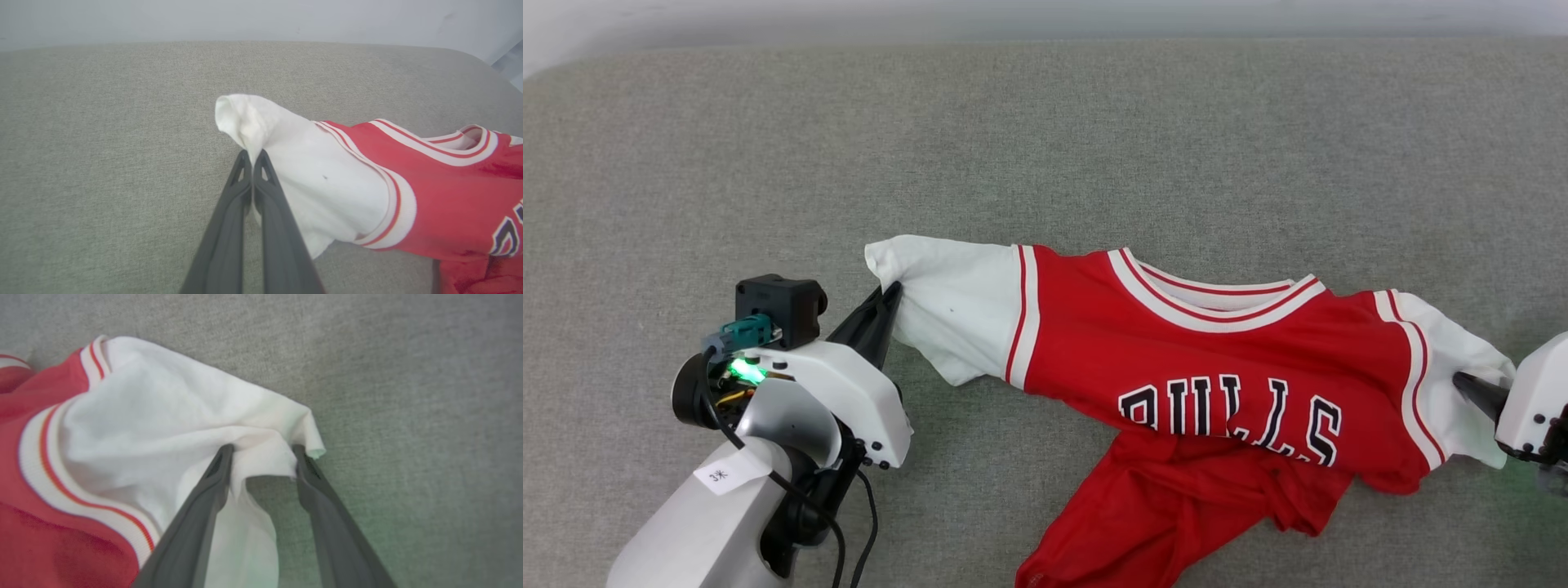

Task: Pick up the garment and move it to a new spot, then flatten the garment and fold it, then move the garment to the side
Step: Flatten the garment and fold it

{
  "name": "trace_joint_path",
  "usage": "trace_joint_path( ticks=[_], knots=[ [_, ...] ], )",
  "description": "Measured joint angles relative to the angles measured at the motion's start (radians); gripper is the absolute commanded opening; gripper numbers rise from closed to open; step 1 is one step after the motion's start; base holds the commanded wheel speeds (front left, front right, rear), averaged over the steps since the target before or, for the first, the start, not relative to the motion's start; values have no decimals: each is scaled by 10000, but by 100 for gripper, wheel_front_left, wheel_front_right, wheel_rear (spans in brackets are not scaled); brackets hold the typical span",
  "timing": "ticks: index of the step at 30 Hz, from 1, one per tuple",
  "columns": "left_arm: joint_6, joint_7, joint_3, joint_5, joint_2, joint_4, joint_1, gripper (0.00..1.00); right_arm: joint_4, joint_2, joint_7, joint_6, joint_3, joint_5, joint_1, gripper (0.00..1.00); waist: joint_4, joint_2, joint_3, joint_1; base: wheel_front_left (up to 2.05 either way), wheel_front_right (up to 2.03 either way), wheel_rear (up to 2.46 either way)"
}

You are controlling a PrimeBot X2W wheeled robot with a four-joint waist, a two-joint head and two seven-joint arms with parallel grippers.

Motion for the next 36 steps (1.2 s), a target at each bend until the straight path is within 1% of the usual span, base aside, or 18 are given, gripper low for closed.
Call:
trace_joint_path(
  ticks=[3, 6, 10, 13, 17, 19, 22, 25, 33, 36],
  knots=[
    [-19, -79, 56, -105, -27, 77, 3, 0, 67, 10, 56, 2, 71, 130, -60, 0, -15, 0, -56, 0, 0, 0, 0],
    [-63, -242, 213, -128, -6, 150, 6, 0, 19, -15, -167, 2, 59, 226, -114, 0, -47, 0, -179, 1, 0, 0, 0],
    [-90, -407, 481, -245, 81, 311, -127, 0, -456, -157, -554, 6, 0, 265, -277, 0, -85, 0, -412, 1, 0, 0, 0],
    [-111, -414, 719, -349, 140, 522, -614, 0, -959, -399, -742, 8, 10, 163, -613, 0, -126, 1, -605, 1, 0, 0, 0],
    [-282, -407, 1022, -366, 284, 1170, -1520, 0, -1400, -514, -1001, 10, 161, -169, -1175, 0, -232, 0, -751, 1, 0, 0, 0],
    [-424, -454, 1145, -355, 267, 1592, -2127, 0, -1509, -616, -1112, 12, 236, -295, -1568, 0, -265, 1, -757, 1, 0, 0, 0],
    [-654, -504, 1239, -291, 207, 2349, -3139, 0, -1547, -656, -1409, 12, 378, -548, -2347, 0, -314, 1, -673, 1, 0, 0, 0],
    [-867, -610, 1388, -288, 4, 3204, -4288, 0, -1486, -667, -1877, 12, 416, -917, -3362, 0, -358, 1, -500, 2, 0, 0, 0],
    [-1467, -1407, 1639, 98, -104, 5528, -7400, 0, -1122, -650, -3511, 17, 479, -1850, -6547, 0, -475, 0, 190, 2, 0, 0, 0],
    [-1678, -1747, 1753, 270, -19, 6151, -8528, 0, -629, -752, -4247, 29, 671, -2042, -7931, 0, -537, 0, 506, 3, 0, 0, 0]
  ],
)
